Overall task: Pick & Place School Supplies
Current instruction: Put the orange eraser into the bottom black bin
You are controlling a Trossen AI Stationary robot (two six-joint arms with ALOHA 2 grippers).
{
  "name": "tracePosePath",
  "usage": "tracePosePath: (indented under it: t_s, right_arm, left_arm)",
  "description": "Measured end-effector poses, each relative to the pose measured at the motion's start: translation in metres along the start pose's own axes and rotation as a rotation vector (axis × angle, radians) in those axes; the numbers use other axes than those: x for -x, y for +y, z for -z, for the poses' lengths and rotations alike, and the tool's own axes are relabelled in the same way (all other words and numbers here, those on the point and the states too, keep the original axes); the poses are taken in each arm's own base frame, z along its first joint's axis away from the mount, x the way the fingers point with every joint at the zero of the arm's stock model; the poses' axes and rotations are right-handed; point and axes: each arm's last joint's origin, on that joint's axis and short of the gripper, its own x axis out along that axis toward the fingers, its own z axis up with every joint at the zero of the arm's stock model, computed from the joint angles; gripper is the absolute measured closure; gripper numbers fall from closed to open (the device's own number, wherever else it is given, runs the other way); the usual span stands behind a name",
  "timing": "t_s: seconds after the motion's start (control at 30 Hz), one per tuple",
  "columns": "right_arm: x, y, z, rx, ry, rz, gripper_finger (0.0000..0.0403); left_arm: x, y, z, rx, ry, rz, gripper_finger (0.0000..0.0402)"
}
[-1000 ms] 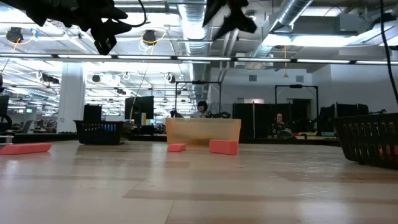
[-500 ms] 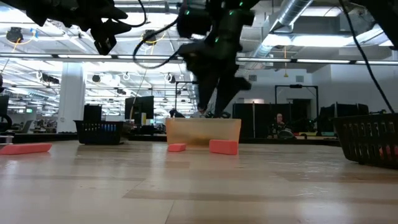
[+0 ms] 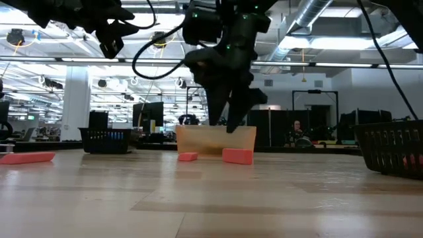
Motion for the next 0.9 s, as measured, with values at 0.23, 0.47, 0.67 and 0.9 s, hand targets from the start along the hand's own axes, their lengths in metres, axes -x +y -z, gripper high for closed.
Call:
tracePosePath:
  t_s: [0.23, 0.47, 0.67, 0.9]
  right_arm:
    - [-0.021, -0.008, 0.014, -0.028, 0.055, 0.028, 0.0192]
    - [-0.022, -0.003, 0.010, -0.031, 0.022, -0.023, 0.0194]
    - [-0.022, -0.004, 0.010, -0.033, 0.025, -0.021, 0.0202]
    - [-0.031, -0.008, 0.014, -0.051, 0.024, -0.020, 0.0211]
  left_arm:
    - [0.000, 0.000, 0.000, -0.003, 0.000, 0.000, 0.0284]
    - [0.000, 0.000, 0.000, 0.001, 0.000, 0.000, 0.0284]
    - [0.000, 0.000, 0.000, 0.003, 0.000, 0.001, 0.0284]
    - [0.000, 0.000, 0.000, 0.004, 0.000, 0.001, 0.0284]
